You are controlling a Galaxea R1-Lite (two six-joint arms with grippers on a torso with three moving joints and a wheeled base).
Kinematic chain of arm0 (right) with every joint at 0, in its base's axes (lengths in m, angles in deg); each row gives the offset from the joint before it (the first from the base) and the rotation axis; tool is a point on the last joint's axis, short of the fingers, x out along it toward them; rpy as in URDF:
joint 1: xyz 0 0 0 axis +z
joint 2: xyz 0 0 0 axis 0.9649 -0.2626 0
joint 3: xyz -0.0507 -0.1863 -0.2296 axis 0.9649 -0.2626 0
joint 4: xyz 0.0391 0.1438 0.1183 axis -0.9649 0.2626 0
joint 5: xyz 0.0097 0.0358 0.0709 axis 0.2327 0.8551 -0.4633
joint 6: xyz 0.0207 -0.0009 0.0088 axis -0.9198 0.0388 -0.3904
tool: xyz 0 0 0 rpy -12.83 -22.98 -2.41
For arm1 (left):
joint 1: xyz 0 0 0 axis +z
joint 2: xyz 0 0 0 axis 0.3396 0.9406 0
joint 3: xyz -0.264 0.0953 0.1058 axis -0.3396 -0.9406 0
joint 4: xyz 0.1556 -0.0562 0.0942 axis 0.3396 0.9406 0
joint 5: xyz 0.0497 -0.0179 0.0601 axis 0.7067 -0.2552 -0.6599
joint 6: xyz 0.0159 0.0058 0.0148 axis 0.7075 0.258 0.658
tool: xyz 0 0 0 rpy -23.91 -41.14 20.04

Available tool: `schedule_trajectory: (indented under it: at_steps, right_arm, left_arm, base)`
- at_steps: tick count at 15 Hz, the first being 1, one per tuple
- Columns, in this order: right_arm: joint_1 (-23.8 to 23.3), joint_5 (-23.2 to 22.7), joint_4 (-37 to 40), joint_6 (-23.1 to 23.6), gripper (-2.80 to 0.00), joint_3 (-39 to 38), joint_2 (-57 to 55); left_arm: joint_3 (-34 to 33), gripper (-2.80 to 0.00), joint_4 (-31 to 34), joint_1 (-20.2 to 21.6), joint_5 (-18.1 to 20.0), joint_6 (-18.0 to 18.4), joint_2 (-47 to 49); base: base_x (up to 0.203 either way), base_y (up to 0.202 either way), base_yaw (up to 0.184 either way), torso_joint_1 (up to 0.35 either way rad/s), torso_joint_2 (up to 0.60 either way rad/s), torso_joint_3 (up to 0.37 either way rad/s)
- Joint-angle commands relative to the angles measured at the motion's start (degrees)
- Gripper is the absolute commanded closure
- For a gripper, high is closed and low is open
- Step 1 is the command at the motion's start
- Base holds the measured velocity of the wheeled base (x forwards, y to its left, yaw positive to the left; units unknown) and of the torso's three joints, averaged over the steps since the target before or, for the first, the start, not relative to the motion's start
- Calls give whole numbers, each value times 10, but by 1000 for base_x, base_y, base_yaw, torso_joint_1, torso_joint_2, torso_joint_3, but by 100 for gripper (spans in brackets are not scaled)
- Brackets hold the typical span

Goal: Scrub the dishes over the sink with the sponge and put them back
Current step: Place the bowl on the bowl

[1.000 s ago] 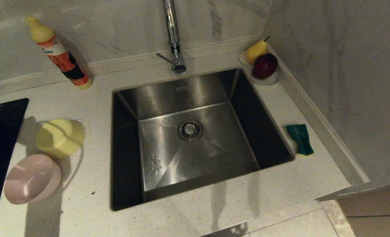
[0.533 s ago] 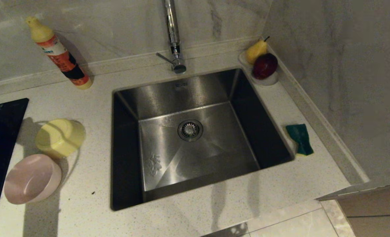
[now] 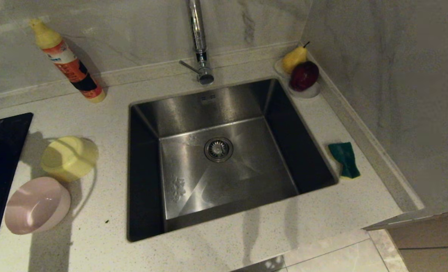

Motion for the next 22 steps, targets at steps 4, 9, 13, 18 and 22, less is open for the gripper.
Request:
schedule_trajectory:
  at_steps: [4,9,13,18,22]
  right_arm:
    - [0,0,0,0,0,0,1]
    - [0,0,0,0,0,0,1]
    - [0,0,0,0,0,0,1]
    - [0,0,0,0,0,0,1]
    - [0,0,0,0,0,0,1]
  left_arm:
    - [33,-280,-5,1,1,75,48]
    - [71,-280,-4,0,1,98,96]
    - [63,0,0,0,3,99,100]
    - [46,0,3,0,3,98,96]
    - [43,0,4,0,5,89,56]
  base:
    - [0,0,0,0,0,0]
    - [0,0,0,0,0,0]
    - [0,0,0,0,0,0]
    - [0,0,0,0,0,0]
    - [0,0,0,0,0,0]
